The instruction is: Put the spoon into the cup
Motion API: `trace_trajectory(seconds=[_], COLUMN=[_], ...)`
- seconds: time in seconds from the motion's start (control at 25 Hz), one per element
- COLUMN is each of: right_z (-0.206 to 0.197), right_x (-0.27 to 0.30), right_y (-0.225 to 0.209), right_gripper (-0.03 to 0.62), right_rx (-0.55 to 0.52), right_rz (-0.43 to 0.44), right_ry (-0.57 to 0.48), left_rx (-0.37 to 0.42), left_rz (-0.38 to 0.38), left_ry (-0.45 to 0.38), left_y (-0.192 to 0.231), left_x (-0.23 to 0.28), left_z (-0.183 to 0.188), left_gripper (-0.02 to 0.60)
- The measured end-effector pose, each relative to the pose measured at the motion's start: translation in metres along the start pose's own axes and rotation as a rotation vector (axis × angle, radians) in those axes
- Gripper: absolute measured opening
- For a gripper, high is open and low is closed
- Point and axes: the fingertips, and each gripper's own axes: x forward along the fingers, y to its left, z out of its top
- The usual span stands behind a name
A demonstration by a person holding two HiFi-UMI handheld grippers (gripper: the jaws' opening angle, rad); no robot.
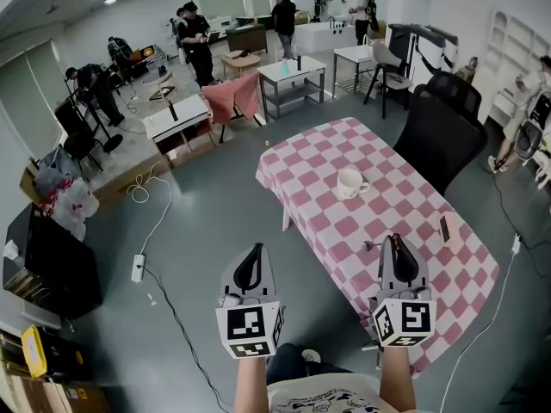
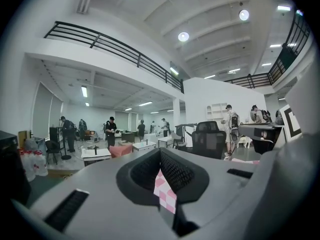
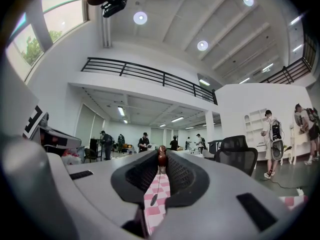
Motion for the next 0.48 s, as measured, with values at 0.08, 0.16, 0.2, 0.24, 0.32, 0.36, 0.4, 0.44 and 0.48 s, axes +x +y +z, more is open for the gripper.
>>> trace_trajectory(seconds=[0.08, 0.16, 0.2, 0.24, 0.32, 0.36, 0.4, 0.44, 0.48], right_z=[-0.006, -0.012, -0.015, -0.017, -0.020, -0.022, -0.024, -0.026, -0.028], right_x=[0.011, 0.022, 0.028, 0.034, 0.046, 0.053, 0.061, 0.069, 0.077], right_y=[-0.007, -0.013, -0.016, -0.018, -0.022, -0.023, -0.025, -0.028, -0.031], right_gripper=[0.054, 0.054, 0.054, 0.054, 0.054, 0.054, 0.054, 0.054, 0.054], right_rx=[0.007, 0.012, 0.014, 0.016, 0.016, 0.015, 0.014, 0.012, 0.011], right_rz=[-0.004, -0.007, -0.008, -0.010, -0.014, -0.015, -0.017, -0.021, -0.027], right_ry=[0.010, 0.020, 0.025, 0.028, 0.033, 0.035, 0.037, 0.038, 0.038], left_rx=[0.004, 0.004, 0.003, 0.004, 0.007, 0.008, 0.008, 0.008, 0.008], left_rz=[-0.004, -0.010, -0.013, -0.018, -0.026, -0.028, -0.031, -0.035, -0.042], left_ry=[0.012, 0.023, 0.026, 0.030, 0.035, 0.037, 0.038, 0.036, 0.034], left_y=[-0.002, -0.004, -0.005, -0.005, -0.004, -0.003, -0.002, -0.001, 0.000], left_x=[0.014, 0.028, 0.036, 0.043, 0.059, 0.068, 0.077, 0.086, 0.097], left_z=[-0.003, -0.006, -0.007, -0.007, -0.008, -0.008, -0.009, -0.009, -0.008], left_gripper=[0.014, 0.014, 0.014, 0.014, 0.014, 0.014, 0.014, 0.014, 0.014])
